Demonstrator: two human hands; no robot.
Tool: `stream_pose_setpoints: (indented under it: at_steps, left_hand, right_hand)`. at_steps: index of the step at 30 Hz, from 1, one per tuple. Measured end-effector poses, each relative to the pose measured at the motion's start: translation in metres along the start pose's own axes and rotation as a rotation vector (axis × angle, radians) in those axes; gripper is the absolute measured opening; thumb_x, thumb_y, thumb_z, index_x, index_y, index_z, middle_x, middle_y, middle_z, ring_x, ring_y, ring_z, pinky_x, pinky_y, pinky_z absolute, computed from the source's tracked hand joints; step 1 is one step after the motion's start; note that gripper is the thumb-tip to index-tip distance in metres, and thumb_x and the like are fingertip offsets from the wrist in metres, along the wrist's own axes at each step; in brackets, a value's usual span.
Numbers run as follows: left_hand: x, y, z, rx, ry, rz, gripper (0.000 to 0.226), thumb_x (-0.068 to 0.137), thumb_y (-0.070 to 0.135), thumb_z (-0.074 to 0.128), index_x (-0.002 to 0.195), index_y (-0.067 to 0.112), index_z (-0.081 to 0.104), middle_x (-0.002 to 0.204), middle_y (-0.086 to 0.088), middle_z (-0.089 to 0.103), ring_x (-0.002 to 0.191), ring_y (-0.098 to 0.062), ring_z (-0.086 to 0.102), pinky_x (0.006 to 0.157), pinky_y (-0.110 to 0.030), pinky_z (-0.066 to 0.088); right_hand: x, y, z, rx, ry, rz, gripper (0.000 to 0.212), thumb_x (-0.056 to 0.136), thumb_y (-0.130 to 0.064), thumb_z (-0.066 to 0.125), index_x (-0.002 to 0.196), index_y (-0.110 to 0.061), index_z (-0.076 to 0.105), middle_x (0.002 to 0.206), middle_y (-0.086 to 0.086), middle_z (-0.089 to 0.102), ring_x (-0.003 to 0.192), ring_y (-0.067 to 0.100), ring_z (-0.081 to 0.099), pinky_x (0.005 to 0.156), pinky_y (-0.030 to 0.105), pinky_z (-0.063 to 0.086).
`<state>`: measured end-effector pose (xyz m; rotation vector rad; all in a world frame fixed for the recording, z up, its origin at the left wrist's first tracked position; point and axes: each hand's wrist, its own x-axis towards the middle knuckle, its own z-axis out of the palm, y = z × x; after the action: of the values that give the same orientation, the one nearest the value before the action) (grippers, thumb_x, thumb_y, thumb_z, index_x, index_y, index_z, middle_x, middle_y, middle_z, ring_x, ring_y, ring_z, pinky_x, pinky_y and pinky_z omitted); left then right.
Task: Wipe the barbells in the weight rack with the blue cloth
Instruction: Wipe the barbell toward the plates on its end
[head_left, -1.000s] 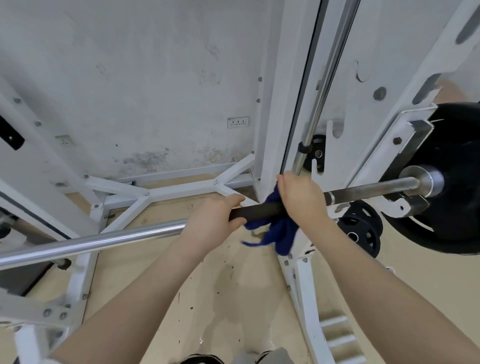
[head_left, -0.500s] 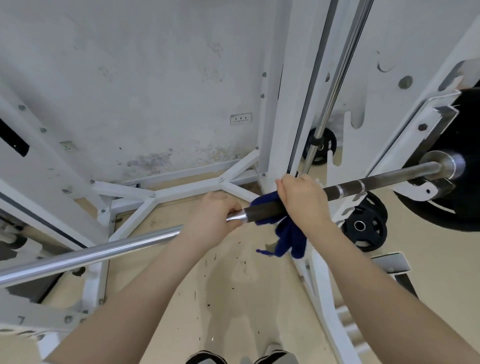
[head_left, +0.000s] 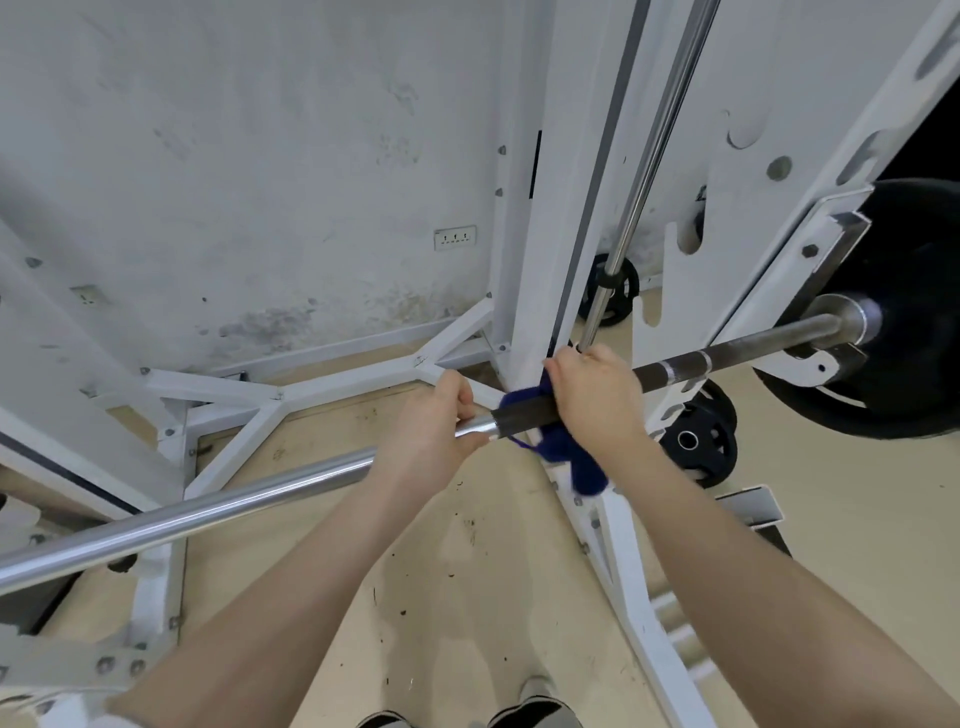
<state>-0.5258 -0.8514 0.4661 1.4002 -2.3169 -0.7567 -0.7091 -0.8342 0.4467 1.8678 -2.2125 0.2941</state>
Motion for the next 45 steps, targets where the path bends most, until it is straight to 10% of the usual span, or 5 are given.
stream_pose_setpoints:
  at_steps: [13,20,25,33,45]
  left_hand:
    - [0.009,0.015,0.004,0.186,-0.077,-0.024,0.049,0.087,0.021,0.058,0.132,0.02,0.041,0.111,-0.004,0.062,0.11,-0.023,0.048,0.085,-0.035,0.046]
    - [0.028,0.053,0.026,0.133,-0.059,0.042,0.053,0.086,0.023,0.058,0.135,0.019,0.039,0.131,-0.002,0.052,0.126,-0.024,0.034,0.099,-0.031,0.033]
    - [0.034,0.062,0.041,0.155,-0.088,0.088,0.039,0.089,0.02,0.054,0.128,0.02,0.048,0.122,-0.003,0.055,0.112,-0.022,0.047,0.091,-0.032,0.042]
    - [0.04,0.072,0.067,0.194,-0.019,0.046,0.039,0.09,0.025,0.054,0.128,0.028,0.05,0.116,-0.003,0.05,0.103,-0.024,0.052,0.087,-0.039,0.046]
    - [0.036,0.077,0.071,0.146,0.078,-0.007,0.035,0.088,0.019,0.057,0.122,0.026,0.057,0.096,0.0,0.044,0.094,-0.026,0.052,0.081,-0.037,0.046]
  right_hand:
    - [0.002,0.05,-0.003,-0.018,-0.115,0.096,0.011,0.091,-0.021,0.048,0.09,-0.016,0.057,0.076,0.002,0.059,0.087,0.024,0.049,0.07,0.032,0.036]
    - [-0.005,0.033,0.0,0.112,-0.014,-0.224,0.025,0.083,-0.026,0.049,0.065,-0.015,0.061,0.055,0.002,0.056,0.064,0.025,0.058,0.054,0.026,0.04]
    - [0.015,0.106,-0.006,0.046,0.07,0.111,0.006,0.089,-0.01,0.055,0.086,-0.008,0.059,0.074,0.011,0.056,0.073,0.031,0.057,0.058,0.034,0.043]
    - [0.005,0.1,0.006,0.009,0.125,-0.296,0.026,0.084,-0.027,0.054,0.06,-0.018,0.057,0.05,-0.003,0.057,0.06,0.022,0.056,0.054,0.028,0.043]
    - [-0.001,0.104,0.005,0.049,0.017,-0.023,0.011,0.076,-0.014,0.07,0.07,-0.012,0.06,0.055,0.003,0.053,0.06,0.022,0.047,0.056,0.029,0.032]
